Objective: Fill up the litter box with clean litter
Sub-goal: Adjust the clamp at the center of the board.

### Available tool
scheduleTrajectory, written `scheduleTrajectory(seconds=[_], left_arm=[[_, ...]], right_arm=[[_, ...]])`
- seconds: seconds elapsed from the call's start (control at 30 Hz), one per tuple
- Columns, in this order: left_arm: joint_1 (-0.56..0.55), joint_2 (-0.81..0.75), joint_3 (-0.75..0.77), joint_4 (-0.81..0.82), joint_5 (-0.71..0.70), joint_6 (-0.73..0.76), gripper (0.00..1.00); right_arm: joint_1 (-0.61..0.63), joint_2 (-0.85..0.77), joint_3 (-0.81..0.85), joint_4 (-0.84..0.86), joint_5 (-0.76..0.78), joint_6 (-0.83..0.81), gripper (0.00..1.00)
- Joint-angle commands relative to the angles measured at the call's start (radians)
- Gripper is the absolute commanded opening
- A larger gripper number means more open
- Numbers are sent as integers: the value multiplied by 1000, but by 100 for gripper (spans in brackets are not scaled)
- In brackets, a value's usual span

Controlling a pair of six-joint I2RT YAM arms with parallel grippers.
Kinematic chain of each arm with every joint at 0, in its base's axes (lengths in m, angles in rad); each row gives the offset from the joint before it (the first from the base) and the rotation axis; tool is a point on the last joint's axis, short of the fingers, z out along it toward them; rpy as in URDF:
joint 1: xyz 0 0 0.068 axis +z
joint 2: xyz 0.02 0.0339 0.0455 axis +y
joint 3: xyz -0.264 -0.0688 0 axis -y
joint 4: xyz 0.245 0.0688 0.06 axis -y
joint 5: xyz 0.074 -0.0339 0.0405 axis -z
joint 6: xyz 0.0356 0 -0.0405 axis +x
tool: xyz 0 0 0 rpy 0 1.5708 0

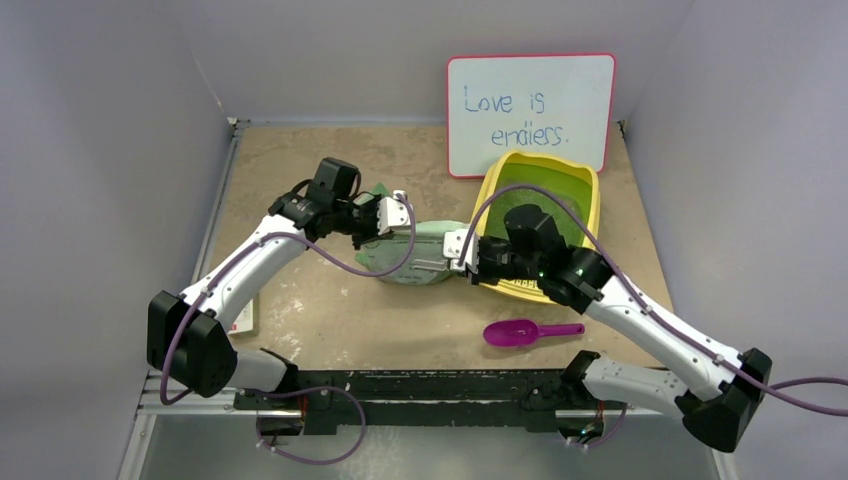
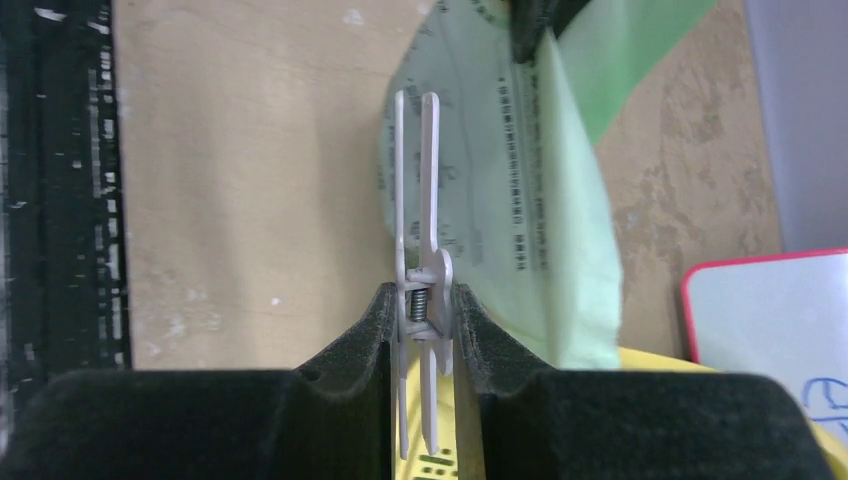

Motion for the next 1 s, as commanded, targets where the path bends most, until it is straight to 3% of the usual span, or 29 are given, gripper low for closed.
scheduleTrajectory(seconds=[0.0, 0.23, 0.5, 0.8, 0.97], left_arm=[[22, -36, 15, 92, 36, -18, 0], [24, -35, 8, 112, 21, -34, 0], [34, -32, 3, 129, 16, -51, 0], [49, -24, 0, 139, 13, -66, 0], [55, -23, -1, 141, 16, -68, 0]], right_arm=[[35, -30, -109, 81, -99, 143, 0], [200, 37, -276, 277, 113, 294, 0], [343, 208, -311, 379, 325, 363, 0], [406, 336, -276, 406, 364, 366, 1], [423, 387, -252, 378, 352, 359, 7]])
